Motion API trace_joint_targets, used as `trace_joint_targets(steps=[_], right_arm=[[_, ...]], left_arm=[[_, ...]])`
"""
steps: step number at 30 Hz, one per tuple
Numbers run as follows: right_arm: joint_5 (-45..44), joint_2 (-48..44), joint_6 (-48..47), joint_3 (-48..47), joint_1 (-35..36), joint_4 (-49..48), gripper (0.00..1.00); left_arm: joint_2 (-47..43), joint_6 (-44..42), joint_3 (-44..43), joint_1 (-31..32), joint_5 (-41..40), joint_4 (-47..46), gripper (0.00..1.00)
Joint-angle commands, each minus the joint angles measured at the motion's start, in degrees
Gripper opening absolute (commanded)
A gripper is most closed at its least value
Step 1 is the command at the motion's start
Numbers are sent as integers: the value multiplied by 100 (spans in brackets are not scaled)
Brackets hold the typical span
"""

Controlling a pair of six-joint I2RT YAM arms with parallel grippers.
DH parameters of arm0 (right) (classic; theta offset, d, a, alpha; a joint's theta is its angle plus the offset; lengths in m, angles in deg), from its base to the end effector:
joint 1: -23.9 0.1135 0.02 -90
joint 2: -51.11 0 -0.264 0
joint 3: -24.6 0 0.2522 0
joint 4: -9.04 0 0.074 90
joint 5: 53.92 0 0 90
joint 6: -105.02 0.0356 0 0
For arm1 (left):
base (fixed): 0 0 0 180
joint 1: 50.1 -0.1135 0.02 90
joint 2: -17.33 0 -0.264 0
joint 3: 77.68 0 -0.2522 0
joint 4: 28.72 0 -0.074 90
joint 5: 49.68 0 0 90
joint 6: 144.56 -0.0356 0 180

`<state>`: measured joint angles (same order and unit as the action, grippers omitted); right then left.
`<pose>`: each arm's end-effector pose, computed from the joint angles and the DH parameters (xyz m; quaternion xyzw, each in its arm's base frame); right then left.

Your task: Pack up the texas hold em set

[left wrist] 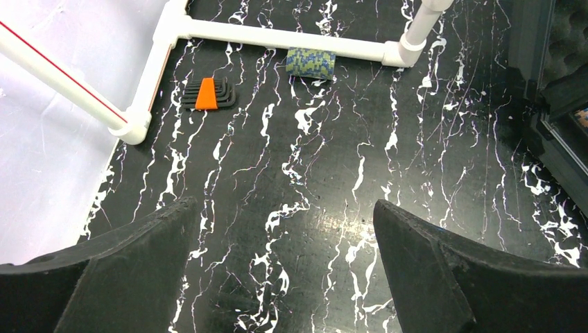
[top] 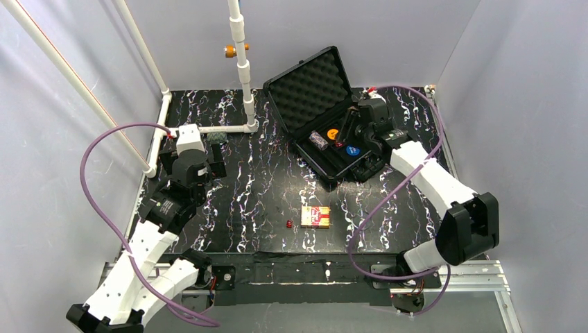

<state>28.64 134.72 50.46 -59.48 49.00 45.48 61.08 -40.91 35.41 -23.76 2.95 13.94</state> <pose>0.3019 0.1363 0.3137 0.1095 0.8827 0.1786 0.4206 0.1508 -0.0506 0.3611 -0.0983 0.7893 0.0589 0.6032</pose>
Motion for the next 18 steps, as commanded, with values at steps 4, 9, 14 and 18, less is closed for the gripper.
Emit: trace_joint_targets(steps=[4,9,14,18], right_arm=[[-47,-485,-659,155,769,-370,70],[-4,-715,-750,480,1106,-600,78],[-6,-946,-676,961,1206,-740,79],[43,-1136,-607,1286,1234,-834,79]], left_arm=[[176,-73,63,-24,-141,-65,98],[460,-46,57,-27,-117,-67,98],[994,123,-174,-185,163,96,98],[1474,109,-479,-458,785,137,98]])
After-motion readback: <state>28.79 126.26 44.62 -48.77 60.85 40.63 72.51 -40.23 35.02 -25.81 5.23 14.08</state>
